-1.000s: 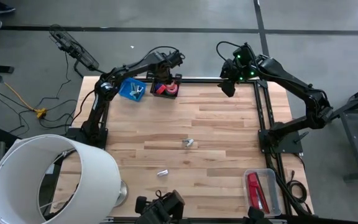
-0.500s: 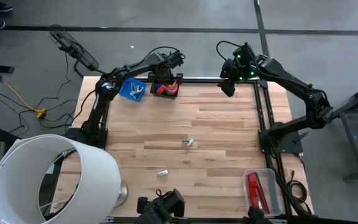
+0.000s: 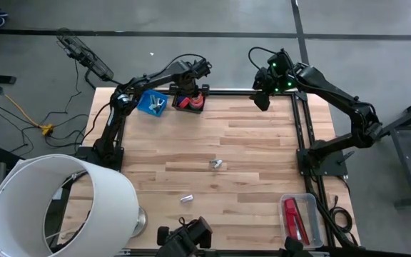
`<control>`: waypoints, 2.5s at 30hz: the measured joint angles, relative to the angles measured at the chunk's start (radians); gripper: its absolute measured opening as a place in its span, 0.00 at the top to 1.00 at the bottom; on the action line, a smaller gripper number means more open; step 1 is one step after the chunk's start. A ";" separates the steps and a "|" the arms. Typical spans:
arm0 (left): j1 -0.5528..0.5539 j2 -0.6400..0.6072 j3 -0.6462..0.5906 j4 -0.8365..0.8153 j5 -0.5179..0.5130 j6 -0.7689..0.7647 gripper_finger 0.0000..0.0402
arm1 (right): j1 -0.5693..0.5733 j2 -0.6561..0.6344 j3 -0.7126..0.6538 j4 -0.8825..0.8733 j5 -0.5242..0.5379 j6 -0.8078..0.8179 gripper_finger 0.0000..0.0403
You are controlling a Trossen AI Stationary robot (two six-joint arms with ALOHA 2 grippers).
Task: Pick and place Stapler, Stapler remover, tape
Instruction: Put the orange tape into the black bin, then put the gray staple remover into the blue bin
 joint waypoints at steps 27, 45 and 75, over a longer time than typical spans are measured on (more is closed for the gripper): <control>-0.005 -0.067 0.001 -0.023 -0.007 0.022 0.60 | 0.000 0.000 0.000 -0.022 0.000 -0.021 0.40; -0.114 -0.092 0.002 -0.016 0.154 0.455 0.60 | 0.000 0.000 0.000 -0.031 -0.004 -0.023 0.40; -0.435 -0.092 0.001 -0.016 0.143 0.508 0.26 | 0.000 0.000 0.000 -0.084 -0.011 -0.047 0.40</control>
